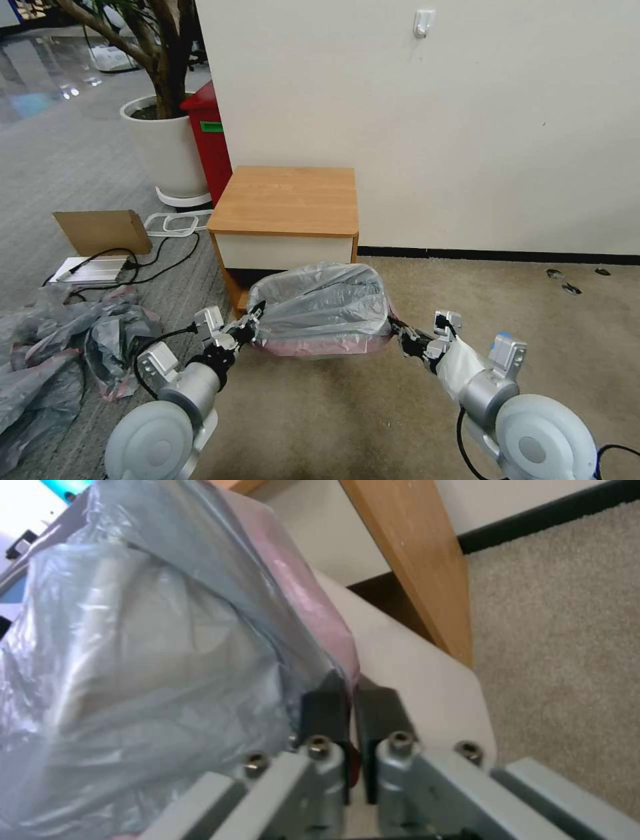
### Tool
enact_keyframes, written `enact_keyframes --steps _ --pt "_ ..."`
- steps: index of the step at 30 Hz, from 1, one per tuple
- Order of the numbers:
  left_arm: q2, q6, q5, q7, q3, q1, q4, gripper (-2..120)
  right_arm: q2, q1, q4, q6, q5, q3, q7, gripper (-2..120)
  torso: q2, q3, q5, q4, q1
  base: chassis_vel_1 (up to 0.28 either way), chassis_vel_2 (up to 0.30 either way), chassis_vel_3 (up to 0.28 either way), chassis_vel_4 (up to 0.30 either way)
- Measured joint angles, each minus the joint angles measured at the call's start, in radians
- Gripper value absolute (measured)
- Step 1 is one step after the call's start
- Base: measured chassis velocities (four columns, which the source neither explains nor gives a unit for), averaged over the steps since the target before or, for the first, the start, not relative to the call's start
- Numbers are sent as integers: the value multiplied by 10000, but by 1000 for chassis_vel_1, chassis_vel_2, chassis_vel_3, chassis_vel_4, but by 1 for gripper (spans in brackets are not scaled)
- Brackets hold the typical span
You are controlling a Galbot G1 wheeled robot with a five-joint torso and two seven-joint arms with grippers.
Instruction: Pick up the garbage bag from the table and place it over the trash can.
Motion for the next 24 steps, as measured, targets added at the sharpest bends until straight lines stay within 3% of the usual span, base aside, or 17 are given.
enact_keyframes --steps 3,7,13,16,24 --pt "-3 2 6 -10 -20 -5 10 9 12 -120 141 -8 136 158 11 14 0 0 0 0 0 0 0 0 0" --pt "-23 2 15 -155 -91 -60 193 9 81 -531 715 -109 784 729 57 34 0 0 -1 -1 0 0 0 0 0" --pt "-38 -6 -158 -341 -127 -113 296 9 439 -1018 1151 18 923 1028 62 52 0 0 -1 -1 0 0 0 0 0" --pt "-88 -13 -818 -729 -140 -193 290 9 1125 -1406 1247 814 1062 943 -164 67 0 0 -1 -2 0 0 0 0 0" --pt "-204 -64 -1695 -1141 -178 -298 234 9 2669 -1405 698 2757 2300 381 -127 93 0 0 -2 -2 0 0 0 0 0"
